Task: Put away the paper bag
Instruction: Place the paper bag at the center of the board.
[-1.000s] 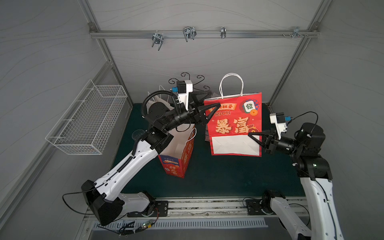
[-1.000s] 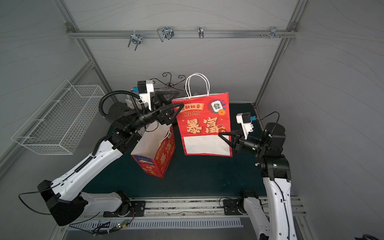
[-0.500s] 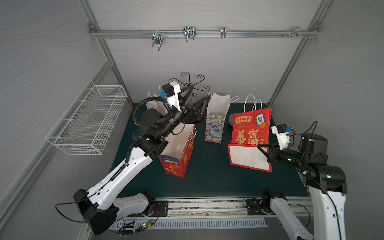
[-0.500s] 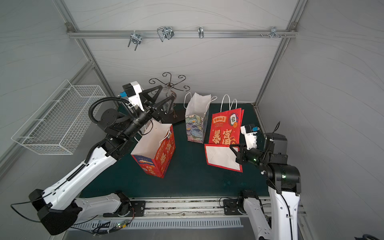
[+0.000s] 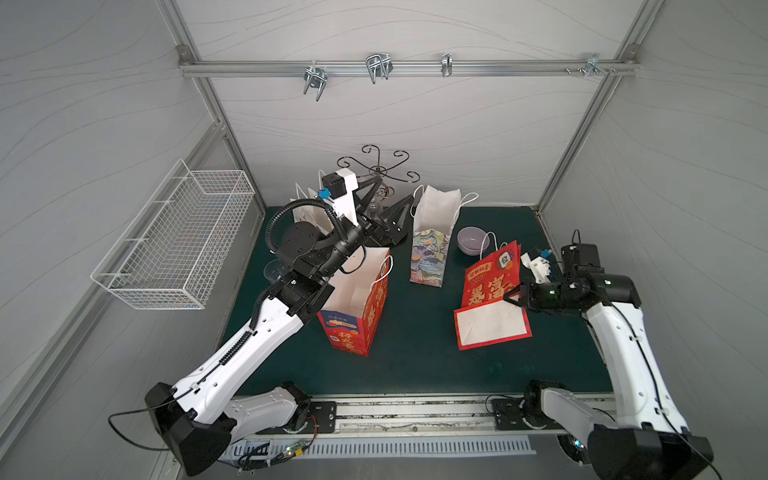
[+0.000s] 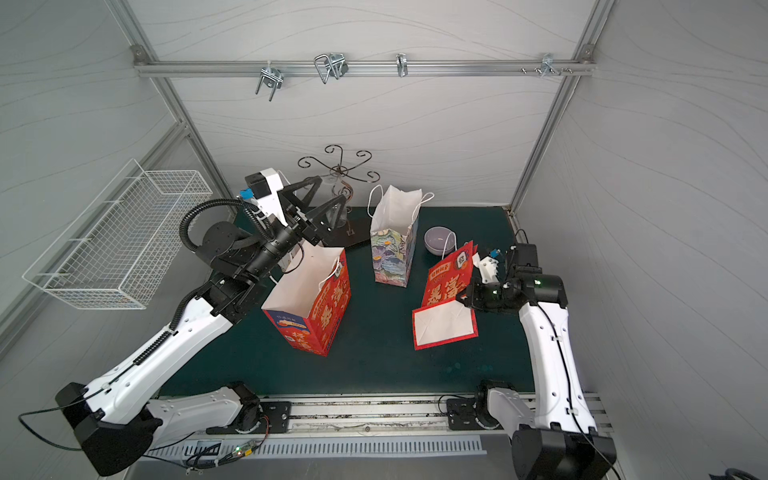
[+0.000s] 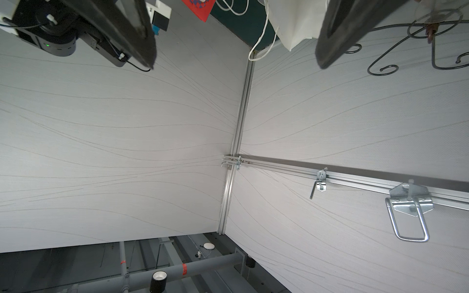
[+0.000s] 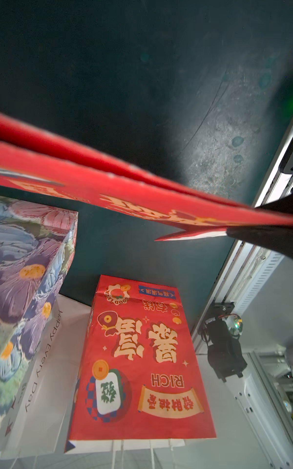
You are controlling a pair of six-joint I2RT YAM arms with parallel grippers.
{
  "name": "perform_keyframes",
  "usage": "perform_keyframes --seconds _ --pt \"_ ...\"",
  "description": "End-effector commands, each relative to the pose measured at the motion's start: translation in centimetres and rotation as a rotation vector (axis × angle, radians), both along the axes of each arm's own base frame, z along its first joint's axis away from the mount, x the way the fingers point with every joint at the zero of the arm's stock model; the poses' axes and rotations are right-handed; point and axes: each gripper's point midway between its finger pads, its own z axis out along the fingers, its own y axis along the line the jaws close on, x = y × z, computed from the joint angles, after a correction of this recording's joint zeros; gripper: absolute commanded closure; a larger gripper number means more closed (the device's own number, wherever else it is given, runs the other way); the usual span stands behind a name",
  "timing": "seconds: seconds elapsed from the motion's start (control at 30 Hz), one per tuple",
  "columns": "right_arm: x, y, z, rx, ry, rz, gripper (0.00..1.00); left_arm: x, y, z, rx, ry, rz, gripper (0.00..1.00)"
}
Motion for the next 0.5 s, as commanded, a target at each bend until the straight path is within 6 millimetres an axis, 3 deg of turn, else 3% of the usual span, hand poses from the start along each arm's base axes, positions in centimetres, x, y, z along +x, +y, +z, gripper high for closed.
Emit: perform_keyframes --seconds 0.0,0.17,0.33,0.47 --pt "0.7 1.9 -0.9 0.113 0.029 0.041 1.00 -1.2 1.6 2.4 -0.052 -0.071 0.025 0.00" --pt "0.7 1.3 -5.0 0.089 0.163 -0.012 1.00 -1.2 2.0 2.1 -0.053 -0.064 0.041 0.00" --pt "0.0 -1.5 -9.4 -0.092 0.333 -0.111 1.00 -1.2 2.1 1.9 -0.055 -0.057 0.043 0.00" --pt "0.2 -2.6 -11.5 -0.148 0.408 -0.142 1.00 -1.1 2.1 1.9 -0.059 -0.053 0.042 0.00"
